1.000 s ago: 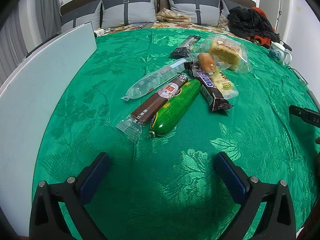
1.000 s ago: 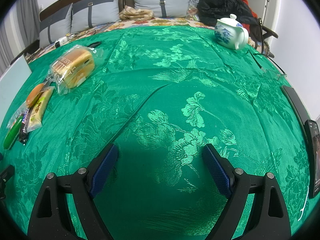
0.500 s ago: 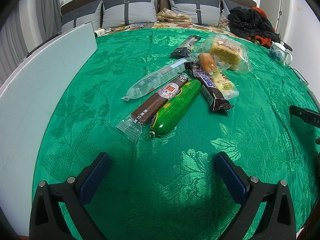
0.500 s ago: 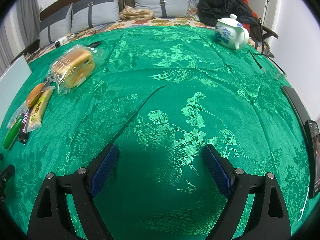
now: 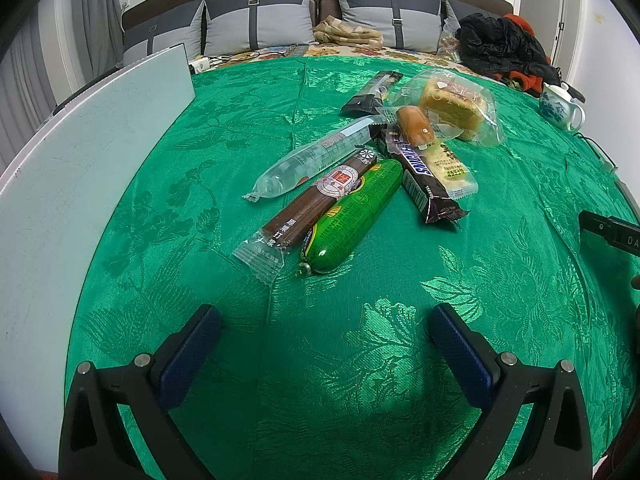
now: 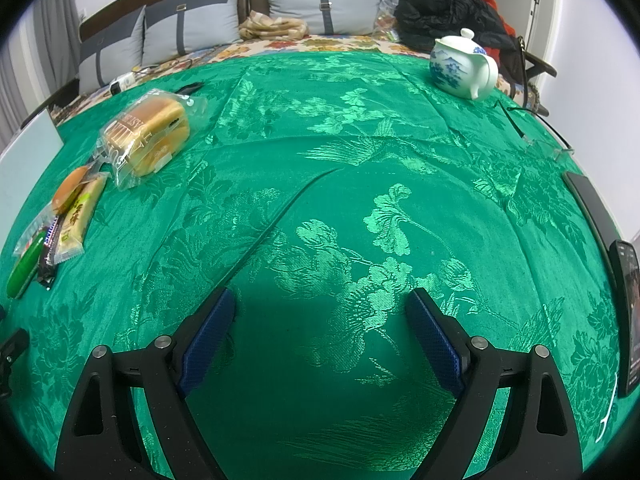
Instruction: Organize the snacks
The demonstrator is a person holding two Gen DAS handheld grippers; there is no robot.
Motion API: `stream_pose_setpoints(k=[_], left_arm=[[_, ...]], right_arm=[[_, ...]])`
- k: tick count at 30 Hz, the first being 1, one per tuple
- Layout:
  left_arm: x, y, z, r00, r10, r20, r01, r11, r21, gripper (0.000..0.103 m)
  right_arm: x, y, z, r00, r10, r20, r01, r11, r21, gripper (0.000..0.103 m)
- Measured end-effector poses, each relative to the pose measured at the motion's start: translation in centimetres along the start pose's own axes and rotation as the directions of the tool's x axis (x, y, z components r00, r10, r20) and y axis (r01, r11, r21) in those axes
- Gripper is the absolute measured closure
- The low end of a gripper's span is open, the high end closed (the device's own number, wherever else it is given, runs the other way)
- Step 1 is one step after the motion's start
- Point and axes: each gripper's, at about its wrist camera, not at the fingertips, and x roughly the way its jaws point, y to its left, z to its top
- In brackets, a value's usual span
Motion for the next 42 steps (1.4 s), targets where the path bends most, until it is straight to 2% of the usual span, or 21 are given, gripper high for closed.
stream_pose_setpoints(k=[26, 30, 32, 34, 38, 40, 42], left_arm=[[0.0, 0.0, 0.0, 1.0, 0.0, -0.004, 0.0, 1.0, -0.002, 0.0], [-0.3, 0.4, 0.2, 0.994, -0.013, -0.104, 0.014, 1.0, 0.006, 0.0], [-1.0, 0.8, 0.0, 0.992, -0.026, -0.125, 0.025, 1.0, -0.01, 0.0], [-2.0, 1.4, 0.1, 0.992, -0.064, -0.108, 0.061, 0.998, -0.029, 0.0], [-3.1, 2.4, 2.5, 0.995, -0.078, -0.061, 0.076, 0.996, -0.042, 0.001], [-2.7, 2.5, 4.0, 0.995, -0.085, -0.058, 0.084, 0.996, -0.026, 0.009], [-1.8, 1.8, 5.7, 0.994, -0.076, -0.078, 0.08, 0.996, 0.038, 0.032]], right_arm=[[0.0, 0.0, 0.0, 1.0, 0.001, 0.0, -0.001, 1.0, 0.001, 0.012], [0.0, 0.0, 0.0, 1.0, 0.001, 0.0, -0.001, 1.0, 0.001, 0.012], [0.0, 0.0, 0.0, 1.0, 0.0, 0.0, 0.0, 1.0, 0.001, 0.012], [0.0, 0.0, 0.0, 1.0, 0.0, 0.0, 0.0, 1.0, 0.0, 0.012], [0.0, 0.0, 0.0, 1.0, 0.001, 0.0, -0.001, 1.0, 0.001, 0.012], [0.0, 0.0, 0.0, 1.0, 0.001, 0.0, -0.001, 1.0, 0.001, 0.012], [0.0, 0.0, 0.0, 1.0, 0.001, 0.0, -0.001, 1.0, 0.001, 0.012]])
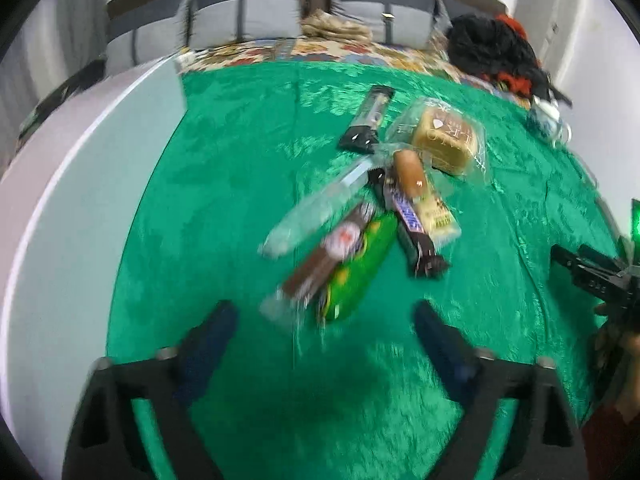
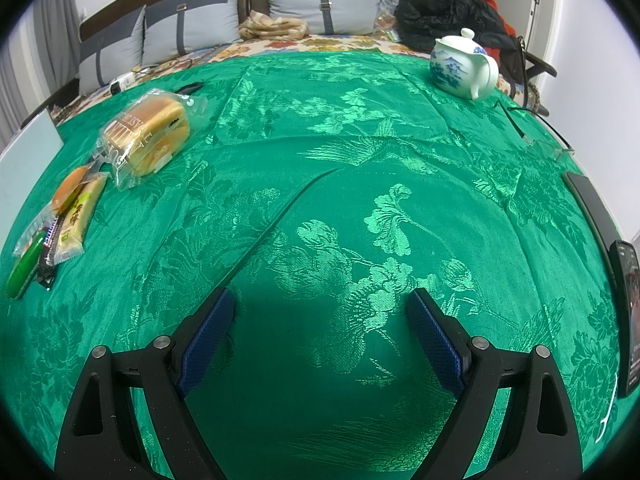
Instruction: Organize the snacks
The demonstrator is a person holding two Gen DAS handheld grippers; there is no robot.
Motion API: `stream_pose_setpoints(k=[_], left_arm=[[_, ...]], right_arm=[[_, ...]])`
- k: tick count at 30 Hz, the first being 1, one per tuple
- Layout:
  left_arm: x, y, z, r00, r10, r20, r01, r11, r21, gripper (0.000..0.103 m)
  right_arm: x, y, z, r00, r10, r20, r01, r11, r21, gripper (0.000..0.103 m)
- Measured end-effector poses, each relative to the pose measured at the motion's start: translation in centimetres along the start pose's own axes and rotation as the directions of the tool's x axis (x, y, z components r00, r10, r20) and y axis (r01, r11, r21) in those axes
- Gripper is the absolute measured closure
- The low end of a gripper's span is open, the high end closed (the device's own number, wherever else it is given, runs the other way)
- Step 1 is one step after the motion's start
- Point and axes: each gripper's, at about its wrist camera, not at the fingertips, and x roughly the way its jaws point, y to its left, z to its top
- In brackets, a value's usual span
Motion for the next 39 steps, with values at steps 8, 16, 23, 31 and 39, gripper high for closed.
stream_pose_setpoints(k=[8, 16, 23, 31, 39], left_arm=[[3.4, -1.7, 1.9, 0.998, -0.025, -0.055, 0.03, 0.996, 0.081, 0.053], [4.3, -3.7, 2.2, 0.988, -0.094, -0.12, 0.109, 0.985, 0.131, 0.061], [5.4, -4.4, 2.5, 0.989, -0.071, -0.133, 0.089, 0.987, 0.134, 0.061], [4.1, -3.2, 0.6, 0.994, -0.031, -0.104, 0.039, 0.997, 0.069, 0.08], [1.2, -2.5, -3.9, 0.996, 0.0, -0.088, 0.004, 0.999, 0.047, 0.08]], right_arm=[[0.0, 0.0, 0.0, 1.0, 0.0, 0.0, 0.0, 1.0, 0.0, 0.012], [0.1, 0.1, 0.0, 1.0, 0.001, -0.002, -0.001, 1.0, -0.001, 0.01], [0.2, 0.1, 0.0, 1.0, 0.001, -0.002, -0.001, 1.0, -0.001, 0.01], [0.2, 0.1, 0.0, 1.0, 0.001, -0.002, -0.001, 1.0, -0.001, 0.01], [0.2, 0.1, 0.0, 1.0, 0.002, -0.002, -0.002, 1.0, -0.001, 0.01]])
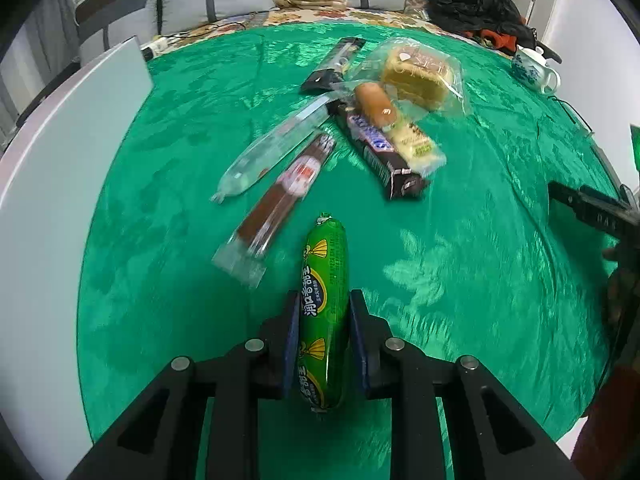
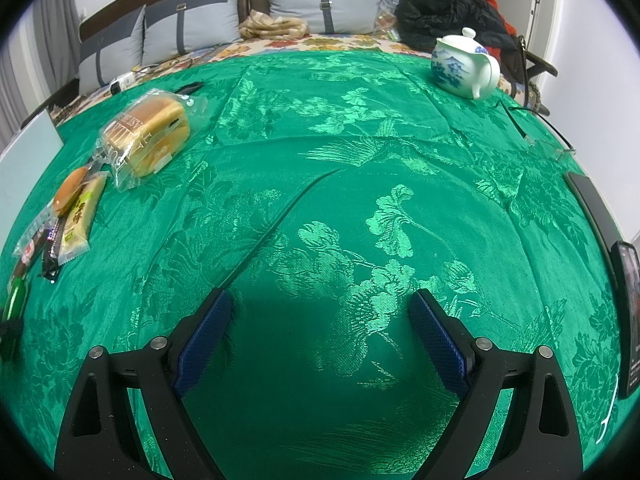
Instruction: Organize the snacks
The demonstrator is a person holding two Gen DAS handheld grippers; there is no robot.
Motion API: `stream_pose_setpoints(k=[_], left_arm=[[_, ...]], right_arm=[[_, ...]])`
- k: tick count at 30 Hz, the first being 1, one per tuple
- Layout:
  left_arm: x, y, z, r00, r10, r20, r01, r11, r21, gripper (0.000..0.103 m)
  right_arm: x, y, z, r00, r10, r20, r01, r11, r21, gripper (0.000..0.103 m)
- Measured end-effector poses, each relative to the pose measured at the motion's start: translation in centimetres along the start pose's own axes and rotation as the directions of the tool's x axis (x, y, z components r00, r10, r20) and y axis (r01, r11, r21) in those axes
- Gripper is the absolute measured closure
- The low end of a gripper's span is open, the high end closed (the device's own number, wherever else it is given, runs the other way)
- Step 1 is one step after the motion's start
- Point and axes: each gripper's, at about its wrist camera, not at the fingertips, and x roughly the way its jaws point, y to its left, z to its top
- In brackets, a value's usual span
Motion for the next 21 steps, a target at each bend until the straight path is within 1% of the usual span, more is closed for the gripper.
stream_pose_setpoints(k=[1, 2, 3, 4, 5, 6, 7, 9, 10, 11, 12, 13, 15, 17, 21], left_arm=[[-0.1, 0.0, -0.2, 1.0, 0.006, 0.006, -0.006, 1.0, -0.003, 0.079], [-0.1, 0.1, -0.4, 1.0, 0.012, 0.014, -0.012, 1.0, -0.007, 0.076], [-0.1, 0.2, -0.4, 1.0, 0.02, 0.019, -0.02, 1.0, -0.012, 0.065], [0.0, 0.2, -0.4, 0.999, 0.028, 0.018, -0.027, 0.999, -0.017, 0.056], [0.2, 0.3, -0.3, 0.999, 0.032, 0.016, -0.031, 0.999, -0.023, 0.043], [0.3, 0.2, -0.3, 0.999, 0.023, 0.026, -0.022, 0.999, -0.023, 0.039], [0.4, 0.0, -0.4, 0.999, 0.028, 0.036, -0.027, 1.0, -0.015, 0.038], [0.6, -0.3, -0.4, 0.997, 0.053, 0.062, -0.053, 0.999, -0.005, 0.025], [0.8, -0.1, -0.4, 0.996, 0.054, 0.066, -0.053, 0.998, -0.015, 0.023], [1.0, 0.3, -0.5, 0.997, 0.042, 0.068, -0.039, 0.998, -0.04, 0.018], [1.1, 0.6, -0.5, 0.996, 0.046, 0.076, -0.042, 0.998, -0.054, 0.013], [1.1, 0.6, -0.6, 0.995, 0.055, 0.082, -0.051, 0.997, -0.052, 0.01], [1.3, 0.9, -0.7, 0.994, 0.061, 0.093, -0.056, 0.996, -0.065, 0.002], [1.5, 1.2, -0.8, 0.993, 0.063, 0.097, -0.056, 0.996, -0.07, 0.0], [1.5, 1.1, -0.8, 0.992, 0.063, 0.105, -0.056, 0.996, -0.071, 0.0]], right_arm=[[0.0, 0.0, 0.0, 1.0, 0.0, 0.0, 0.0, 1.0, 0.0, 0.01], [0.0, 0.0, 0.0, 1.0, 0.0, 0.0, 0.0, 1.0, 0.0, 0.01], [0.0, 0.0, 0.0, 1.0, 0.0, 0.0, 0.0, 1.0, 0.0, 0.01], [0.0, -0.1, 0.0, 1.0, 0.0, 0.0, 0.0, 1.0, 0.0, 0.01], [0.0, -0.1, 0.0, 1.0, 0.0, 0.0, 0.0, 1.0, 0.0, 0.01], [0.0, 0.0, 0.0, 1.0, 0.0, 0.0, 0.0, 1.0, 0.0, 0.01], [0.0, 0.0, 0.0, 1.0, 0.0, 0.0, 0.0, 1.0, 0.0, 0.01], [0.0, 0.0, 0.0, 1.0, 0.001, 0.0, -0.001, 1.0, 0.0, 0.01], [0.0, -0.1, 0.0, 1.0, 0.0, 0.0, 0.0, 1.0, 0.0, 0.01], [0.0, -0.1, 0.0, 1.0, 0.0, 0.0, 0.0, 1.0, 0.0, 0.01], [0.0, -0.1, 0.0, 1.0, 0.0, 0.0, 0.0, 1.0, 0.0, 0.01], [0.0, -0.1, 0.0, 1.0, 0.0, 0.0, 0.0, 1.0, 0.0, 0.01], [0.0, 0.0, 0.0, 1.0, 0.0, 0.0, 0.0, 1.0, 0.0, 0.01], [0.0, 0.0, 0.0, 1.0, 0.001, 0.0, -0.001, 1.0, 0.001, 0.01], [0.0, 0.0, 0.0, 1.0, 0.001, 0.0, -0.001, 1.0, 0.001, 0.01]])
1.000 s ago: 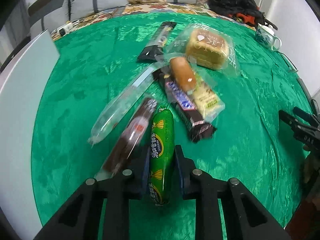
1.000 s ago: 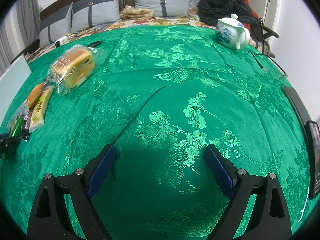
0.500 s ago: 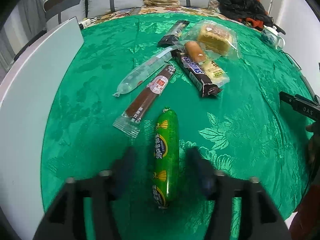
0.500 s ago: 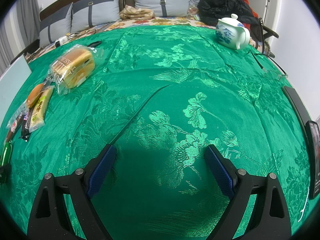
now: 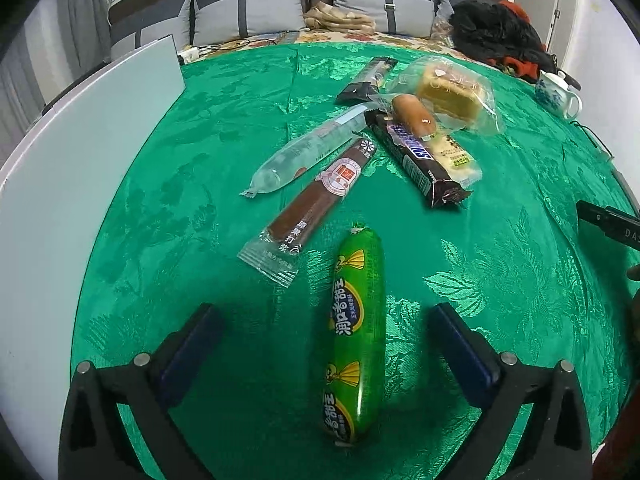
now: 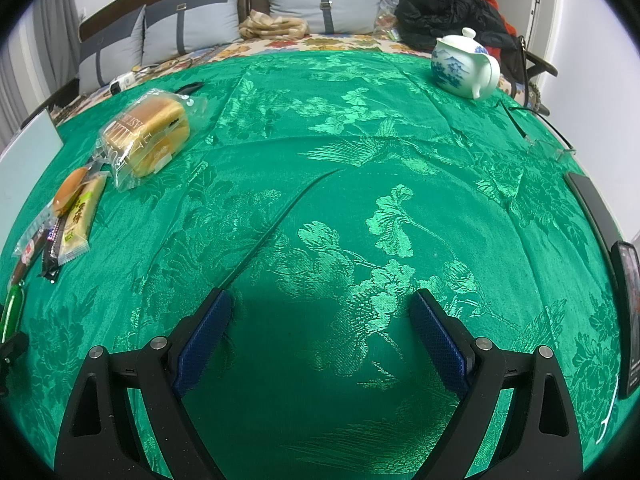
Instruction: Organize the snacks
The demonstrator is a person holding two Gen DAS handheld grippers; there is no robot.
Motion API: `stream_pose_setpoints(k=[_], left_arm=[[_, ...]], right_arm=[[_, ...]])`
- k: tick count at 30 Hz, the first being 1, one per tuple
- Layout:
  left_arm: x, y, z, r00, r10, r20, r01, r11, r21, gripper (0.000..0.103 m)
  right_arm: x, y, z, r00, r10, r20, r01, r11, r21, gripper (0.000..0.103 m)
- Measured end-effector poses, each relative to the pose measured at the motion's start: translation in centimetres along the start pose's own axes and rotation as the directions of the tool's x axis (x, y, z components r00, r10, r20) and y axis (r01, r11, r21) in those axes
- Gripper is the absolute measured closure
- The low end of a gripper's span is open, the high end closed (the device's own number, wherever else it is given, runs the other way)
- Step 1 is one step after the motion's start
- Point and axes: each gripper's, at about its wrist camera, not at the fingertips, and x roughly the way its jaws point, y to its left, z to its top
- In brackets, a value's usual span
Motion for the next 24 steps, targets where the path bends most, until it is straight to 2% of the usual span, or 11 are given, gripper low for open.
stream_pose_setpoints(k=[24], left_arm=[[-0.19, 0.07, -0.35, 1.0, 0.002, 0.016, -0.002, 1.0, -0.008, 0.0]], right_arm=[[-0.02, -0.04, 0.0, 1.0, 0.0, 0.0, 0.0, 1.0, 0.001, 0.01]])
